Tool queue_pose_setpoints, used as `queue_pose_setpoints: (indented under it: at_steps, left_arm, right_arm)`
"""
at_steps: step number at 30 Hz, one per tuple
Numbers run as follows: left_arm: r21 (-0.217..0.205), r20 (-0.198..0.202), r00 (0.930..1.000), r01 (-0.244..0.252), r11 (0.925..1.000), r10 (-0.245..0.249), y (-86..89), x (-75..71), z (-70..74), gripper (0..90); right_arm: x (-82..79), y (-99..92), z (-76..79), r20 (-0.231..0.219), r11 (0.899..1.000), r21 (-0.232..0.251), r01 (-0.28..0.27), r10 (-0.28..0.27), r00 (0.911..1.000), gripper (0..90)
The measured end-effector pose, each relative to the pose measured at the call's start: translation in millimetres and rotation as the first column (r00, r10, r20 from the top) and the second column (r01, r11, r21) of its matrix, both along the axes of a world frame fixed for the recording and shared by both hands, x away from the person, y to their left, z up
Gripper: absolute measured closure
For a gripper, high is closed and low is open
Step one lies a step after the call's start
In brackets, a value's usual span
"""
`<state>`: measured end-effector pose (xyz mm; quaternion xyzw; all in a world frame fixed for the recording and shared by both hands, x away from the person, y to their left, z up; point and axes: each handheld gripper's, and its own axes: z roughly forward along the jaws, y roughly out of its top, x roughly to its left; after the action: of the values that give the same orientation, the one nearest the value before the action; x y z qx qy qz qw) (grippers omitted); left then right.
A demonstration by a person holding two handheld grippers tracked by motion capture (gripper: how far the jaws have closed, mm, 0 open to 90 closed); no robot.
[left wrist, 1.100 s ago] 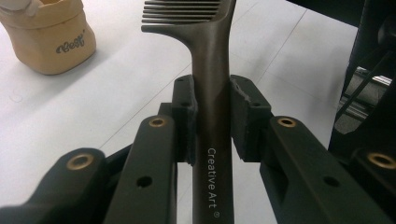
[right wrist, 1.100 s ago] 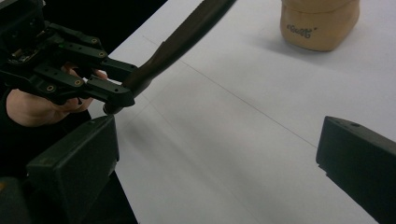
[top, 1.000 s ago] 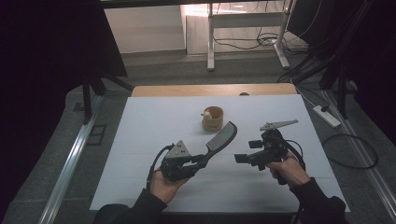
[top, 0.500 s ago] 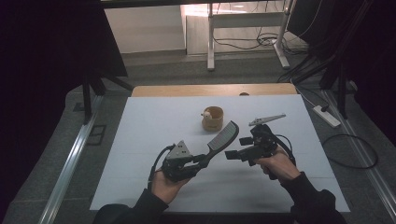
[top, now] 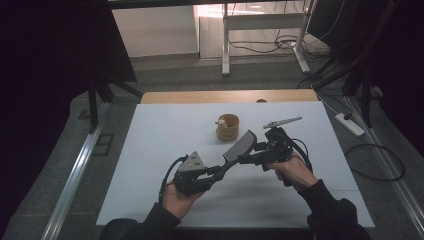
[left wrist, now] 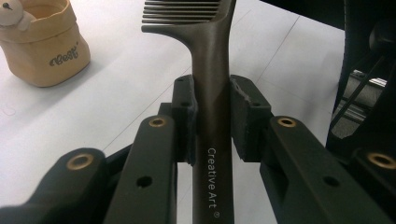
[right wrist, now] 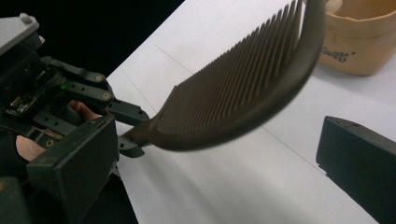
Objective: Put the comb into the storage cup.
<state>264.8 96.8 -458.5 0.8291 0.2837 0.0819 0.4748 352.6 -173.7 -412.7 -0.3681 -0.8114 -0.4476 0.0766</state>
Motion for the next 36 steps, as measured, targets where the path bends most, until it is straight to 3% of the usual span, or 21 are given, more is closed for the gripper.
queue_pose_setpoints:
  at_steps: [15,20,24,36]
  left_arm:
    - [0.005,0.008,1.0000,0.000,1.0000,0.000,-0.1,-0.5,-0.1,71.9]
    - [0.008,0.013,0.9999,-0.004,1.0000,0.004,0.1,-0.7,-0.5,71.9]
    - [0.011,0.027,0.9995,-0.014,0.9998,0.014,0.6,-1.6,-0.4,71.9]
    - [0.031,0.067,0.9974,-0.027,0.9991,0.025,-0.9,-4.8,-0.4,71.9]
  right_arm:
    - [6.4,6.7,0.3,-0.028,1.000,-0.016,0.002,-0.002,0.9996,0.3]
    - [7.5,4.2,0.8,-0.037,1.000,-0.002,0.012,-0.012,0.9993,19.7]
    - [10.5,0.5,0.0,-0.076,0.999,0.038,0.012,-0.009,0.9970,36.0]
    - [17.8,-7.6,-3.6,-0.176,0.986,0.167,0.010,0.020,0.9842,63.9]
